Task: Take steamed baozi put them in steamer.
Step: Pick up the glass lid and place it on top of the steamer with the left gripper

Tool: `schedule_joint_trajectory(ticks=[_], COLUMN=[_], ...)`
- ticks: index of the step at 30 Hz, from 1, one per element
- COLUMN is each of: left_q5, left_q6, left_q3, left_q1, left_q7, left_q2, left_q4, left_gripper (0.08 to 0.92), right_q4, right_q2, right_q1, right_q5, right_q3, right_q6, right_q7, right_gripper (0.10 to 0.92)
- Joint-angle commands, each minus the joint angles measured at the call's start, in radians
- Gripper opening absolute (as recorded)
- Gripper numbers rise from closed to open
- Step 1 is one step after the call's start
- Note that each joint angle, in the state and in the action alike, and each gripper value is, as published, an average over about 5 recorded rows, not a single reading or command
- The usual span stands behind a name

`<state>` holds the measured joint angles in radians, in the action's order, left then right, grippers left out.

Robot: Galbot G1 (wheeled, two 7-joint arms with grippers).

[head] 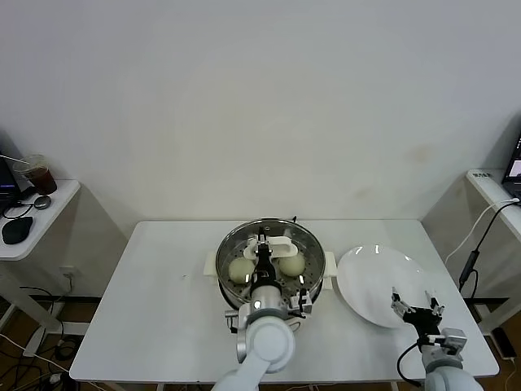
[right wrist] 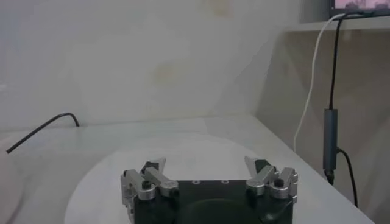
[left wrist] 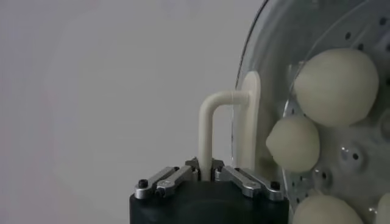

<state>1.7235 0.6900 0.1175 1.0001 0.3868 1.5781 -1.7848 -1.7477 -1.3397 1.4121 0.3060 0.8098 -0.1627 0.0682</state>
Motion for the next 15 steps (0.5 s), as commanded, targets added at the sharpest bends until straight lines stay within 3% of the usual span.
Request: schedule_joint_trajectory(ticks=[1,15], left_q5=[0.008,-0.014], left_q6=[0.0,0.0], left_q3=[0.0,0.002], left_q1=[0.002,0.01], left_q7=[0.005,-0.015], left_q2=[0.0,0.003], left_q4=[0.006,0.008], left_gripper=[0.167,0.167], right_q4=[0.001,0.0], right_q2=[-0.001,-0.003], right_q1=[-0.001,0.001], right_q5=[0.0,-0.002], right_q3=[0.0,0.001], right_q6=[0.001,0.002], right_q7=[0.0,-0.001], right_gripper=[0.823,0.823])
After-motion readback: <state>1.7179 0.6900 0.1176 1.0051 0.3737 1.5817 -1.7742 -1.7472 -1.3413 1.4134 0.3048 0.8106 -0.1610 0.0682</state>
